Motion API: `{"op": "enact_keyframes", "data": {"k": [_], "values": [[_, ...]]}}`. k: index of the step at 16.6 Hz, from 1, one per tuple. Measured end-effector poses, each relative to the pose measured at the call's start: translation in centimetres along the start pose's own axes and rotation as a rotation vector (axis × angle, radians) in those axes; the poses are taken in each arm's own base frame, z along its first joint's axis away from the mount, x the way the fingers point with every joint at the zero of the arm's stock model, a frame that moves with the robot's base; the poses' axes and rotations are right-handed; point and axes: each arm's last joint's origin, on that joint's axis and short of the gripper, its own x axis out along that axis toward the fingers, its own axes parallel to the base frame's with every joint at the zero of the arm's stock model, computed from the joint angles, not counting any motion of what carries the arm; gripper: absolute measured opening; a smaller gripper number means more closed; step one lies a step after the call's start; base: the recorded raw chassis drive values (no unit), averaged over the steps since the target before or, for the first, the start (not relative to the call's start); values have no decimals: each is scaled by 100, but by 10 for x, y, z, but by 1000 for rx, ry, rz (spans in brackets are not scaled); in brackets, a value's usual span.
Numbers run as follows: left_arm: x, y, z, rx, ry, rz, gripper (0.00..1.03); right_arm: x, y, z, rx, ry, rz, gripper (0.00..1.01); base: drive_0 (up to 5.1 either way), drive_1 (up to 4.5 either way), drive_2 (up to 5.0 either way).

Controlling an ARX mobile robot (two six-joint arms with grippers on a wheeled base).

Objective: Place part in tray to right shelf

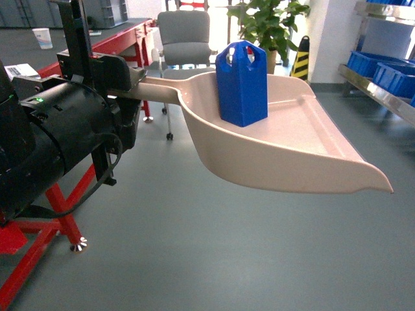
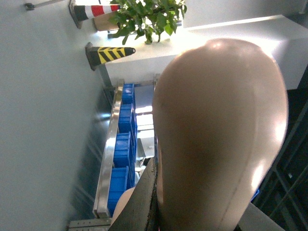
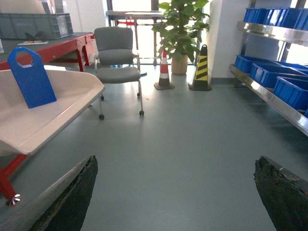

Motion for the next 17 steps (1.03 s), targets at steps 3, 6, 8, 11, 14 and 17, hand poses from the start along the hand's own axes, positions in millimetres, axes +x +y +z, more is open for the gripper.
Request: {"op": "enact_keyframes", "data": {"k": [3, 6, 8, 11, 14, 17], "values": [[0, 0, 0, 0, 0, 1, 17, 0, 0, 0, 0, 2, 0, 98, -8, 416, -432], [0, 0, 0, 0, 0, 1, 17, 0, 0, 0, 0, 3, 0, 98, -2, 422, -426], [0, 0, 0, -1, 0, -1, 17, 0, 0, 0, 0, 5, 0, 98, 4, 428, -420], [0, 0, 0, 0, 0, 2, 17, 0, 0, 0, 0, 2, 0, 98, 3, 427, -422], [0, 0, 2, -2, -10, -4, 17, 0, 0, 0, 0, 1, 1, 98, 3, 427, -422], [0, 0, 1, 0, -6, 1, 17, 0, 0, 0, 0, 1, 1, 98, -115, 26, -257]]}}
